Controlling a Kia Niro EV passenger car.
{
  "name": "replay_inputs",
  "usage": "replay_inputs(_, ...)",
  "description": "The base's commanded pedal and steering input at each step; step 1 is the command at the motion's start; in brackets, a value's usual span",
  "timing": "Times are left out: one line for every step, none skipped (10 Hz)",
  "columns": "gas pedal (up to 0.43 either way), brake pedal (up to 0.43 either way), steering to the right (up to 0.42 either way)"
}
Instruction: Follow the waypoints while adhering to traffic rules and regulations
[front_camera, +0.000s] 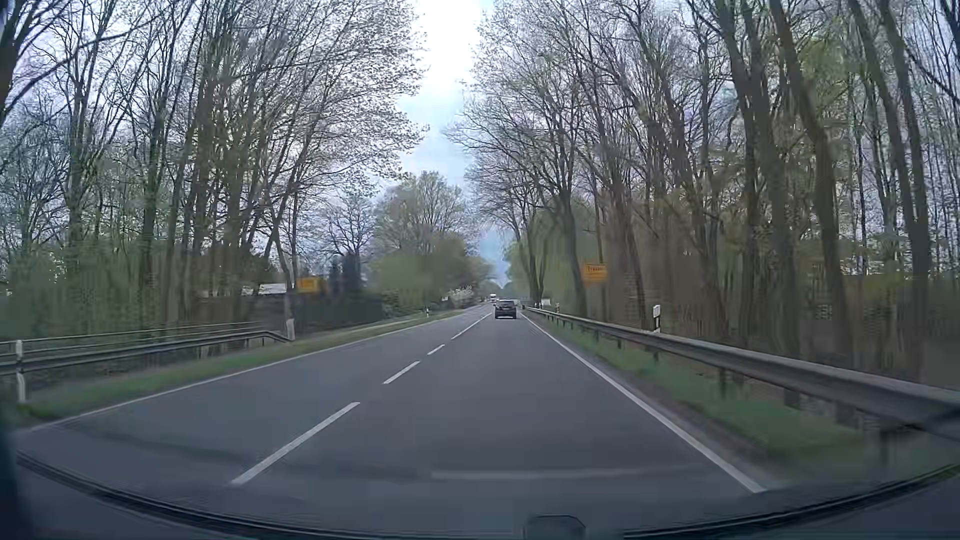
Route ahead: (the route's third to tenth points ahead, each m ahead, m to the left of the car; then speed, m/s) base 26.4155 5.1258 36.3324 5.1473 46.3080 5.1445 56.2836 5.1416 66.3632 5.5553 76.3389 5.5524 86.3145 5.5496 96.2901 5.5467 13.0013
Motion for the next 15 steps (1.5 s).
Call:
replay_inputs(0.150, 0.000, -0.003)
replay_inputs(0.150, 0.000, -0.003)
replay_inputs(0.150, 0.000, -0.003)
replay_inputs(0.150, 0.000, -0.003)
replay_inputs(0.150, 0.000, -0.003)
replay_inputs(0.150, 0.000, -0.003)
replay_inputs(0.150, 0.000, -0.003)
replay_inputs(0.150, 0.000, -0.003)
replay_inputs(0.150, 0.000, -0.003)
replay_inputs(0.150, 0.000, -0.002)
replay_inputs(0.150, 0.000, -0.001)
replay_inputs(0.150, 0.000, -0.001)
replay_inputs(0.157, 0.000, -0.001)
replay_inputs(0.157, 0.000, -0.001)
replay_inputs(0.157, 0.000, -0.001)
